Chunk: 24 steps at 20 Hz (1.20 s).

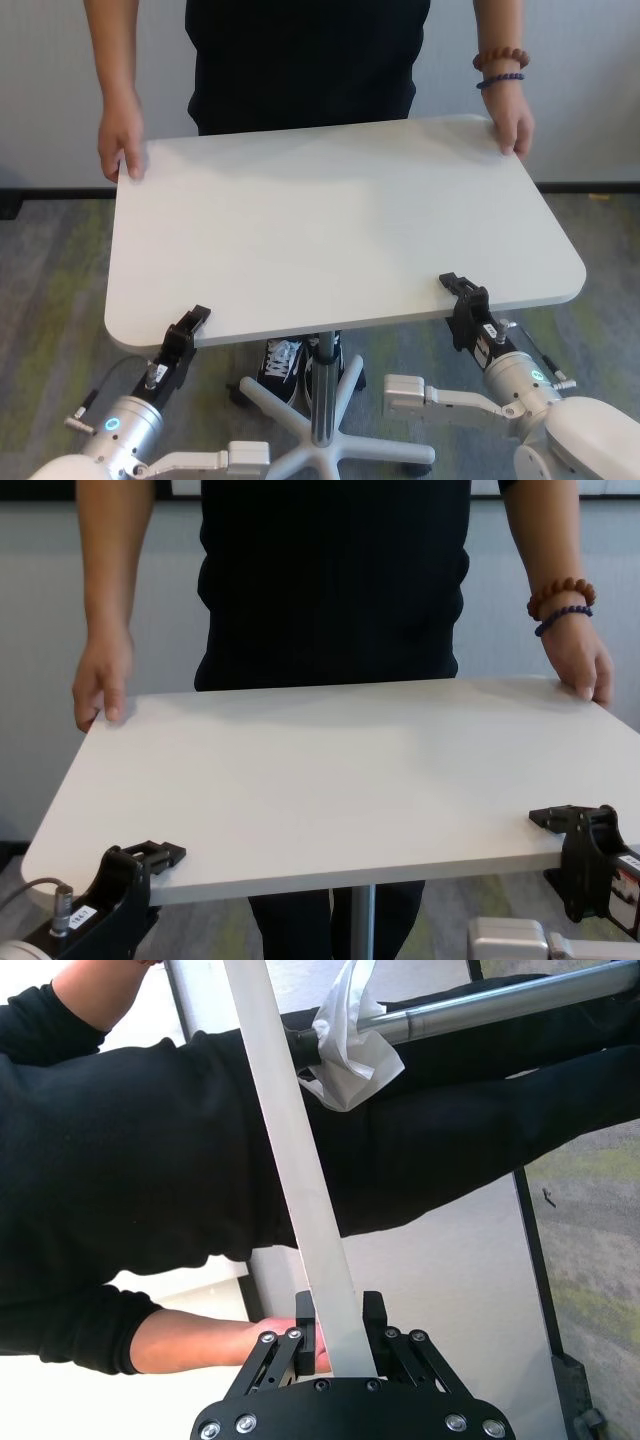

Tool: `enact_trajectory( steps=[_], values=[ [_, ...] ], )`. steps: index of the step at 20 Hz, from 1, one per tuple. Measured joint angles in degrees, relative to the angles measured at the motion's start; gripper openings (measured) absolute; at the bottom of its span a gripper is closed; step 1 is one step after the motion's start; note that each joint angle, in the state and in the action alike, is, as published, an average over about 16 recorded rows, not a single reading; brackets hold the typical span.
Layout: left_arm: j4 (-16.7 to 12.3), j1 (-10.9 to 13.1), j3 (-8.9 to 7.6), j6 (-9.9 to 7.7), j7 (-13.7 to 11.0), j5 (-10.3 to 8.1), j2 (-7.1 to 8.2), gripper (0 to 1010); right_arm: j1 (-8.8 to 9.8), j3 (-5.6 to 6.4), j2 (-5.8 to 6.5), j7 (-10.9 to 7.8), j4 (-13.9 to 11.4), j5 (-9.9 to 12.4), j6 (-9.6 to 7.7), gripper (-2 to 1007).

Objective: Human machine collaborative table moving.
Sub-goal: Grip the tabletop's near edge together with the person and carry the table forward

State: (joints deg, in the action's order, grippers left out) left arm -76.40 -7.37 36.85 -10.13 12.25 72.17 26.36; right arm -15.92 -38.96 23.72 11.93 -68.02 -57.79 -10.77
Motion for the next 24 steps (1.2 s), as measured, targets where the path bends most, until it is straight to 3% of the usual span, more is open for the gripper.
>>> enact_trajectory(
  steps=[8,24],
  values=[
    [-0.2,0.0,0.07,-0.08,-0.1,0.16,0.12,294,-0.01,0.02,-0.03,0.00,0.0,0.0,0.09,222],
    [-3.5,-0.6,1.37,-2.46,-1.8,3.64,1.46,295,-0.44,0.85,-0.42,-0.33,-0.3,-1.9,0.65,222]
  ],
)
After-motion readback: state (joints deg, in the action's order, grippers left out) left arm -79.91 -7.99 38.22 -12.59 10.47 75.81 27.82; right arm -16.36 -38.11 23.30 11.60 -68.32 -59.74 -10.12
